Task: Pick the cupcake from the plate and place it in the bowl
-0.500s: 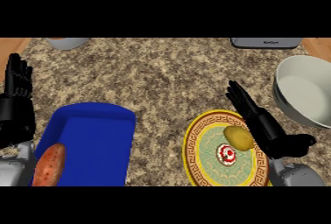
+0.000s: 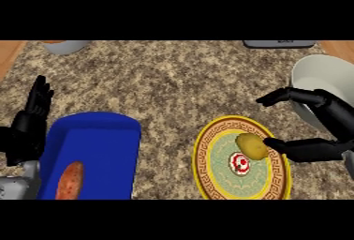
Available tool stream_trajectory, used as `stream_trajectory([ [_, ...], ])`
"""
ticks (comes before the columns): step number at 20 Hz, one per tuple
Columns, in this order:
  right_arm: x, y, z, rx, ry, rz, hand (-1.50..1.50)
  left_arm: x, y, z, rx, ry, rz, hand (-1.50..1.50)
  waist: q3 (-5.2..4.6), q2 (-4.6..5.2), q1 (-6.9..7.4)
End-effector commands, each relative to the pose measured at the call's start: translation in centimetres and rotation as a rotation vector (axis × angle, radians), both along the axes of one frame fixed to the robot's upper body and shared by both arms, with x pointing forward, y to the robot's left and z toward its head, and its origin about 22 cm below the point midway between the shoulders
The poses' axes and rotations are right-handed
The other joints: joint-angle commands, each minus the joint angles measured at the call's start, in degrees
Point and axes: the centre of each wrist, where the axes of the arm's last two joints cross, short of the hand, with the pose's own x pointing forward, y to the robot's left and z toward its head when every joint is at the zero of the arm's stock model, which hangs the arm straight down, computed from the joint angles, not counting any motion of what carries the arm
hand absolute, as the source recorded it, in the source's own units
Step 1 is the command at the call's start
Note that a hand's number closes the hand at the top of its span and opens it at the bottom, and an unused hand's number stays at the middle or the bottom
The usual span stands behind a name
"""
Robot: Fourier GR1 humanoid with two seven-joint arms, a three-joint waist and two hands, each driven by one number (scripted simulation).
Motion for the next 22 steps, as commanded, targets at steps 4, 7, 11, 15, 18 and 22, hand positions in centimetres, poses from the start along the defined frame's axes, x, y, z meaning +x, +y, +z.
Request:
stream_trajectory([
  [4,-6.9,-5.9,-2.7,-0.149,-0.104,-0.066,-1.50,-0.8,1.5,-0.3,-0.049,0.091,-0.052,0.00,0.50,0.27,-0.31],
  [7,-9.7,-7.9,-4.4,-0.186,-0.096,-0.033,-1.50,-0.1,2.5,0.8,-0.039,0.101,-0.044,0.00,0.49,0.39,-0.07],
  [11,-7.9,-7.7,-3.3,-0.168,-0.082,-0.114,-1.50,-1.3,0.7,-1.5,-0.043,0.083,-0.063,0.00,0.45,0.57,1.35],
  [15,-6.8,-6.7,1.7,-0.208,-0.085,-0.092,-1.50,0.6,0.4,-0.5,-0.040,0.099,-0.069,0.00,0.43,0.62,1.37],
  [18,-6.7,-4.1,4.1,-0.271,-0.093,-0.075,-1.50,0.6,-0.2,-0.8,-0.030,0.073,-0.083,0.00,0.40,0.61,1.47],
  [22,-4.5,-3.8,8.2,-0.409,-0.051,-0.046,-1.50,0.0,-1.2,-0.4,-0.056,0.092,-0.088,0.00,0.36,0.64,2.36],
])
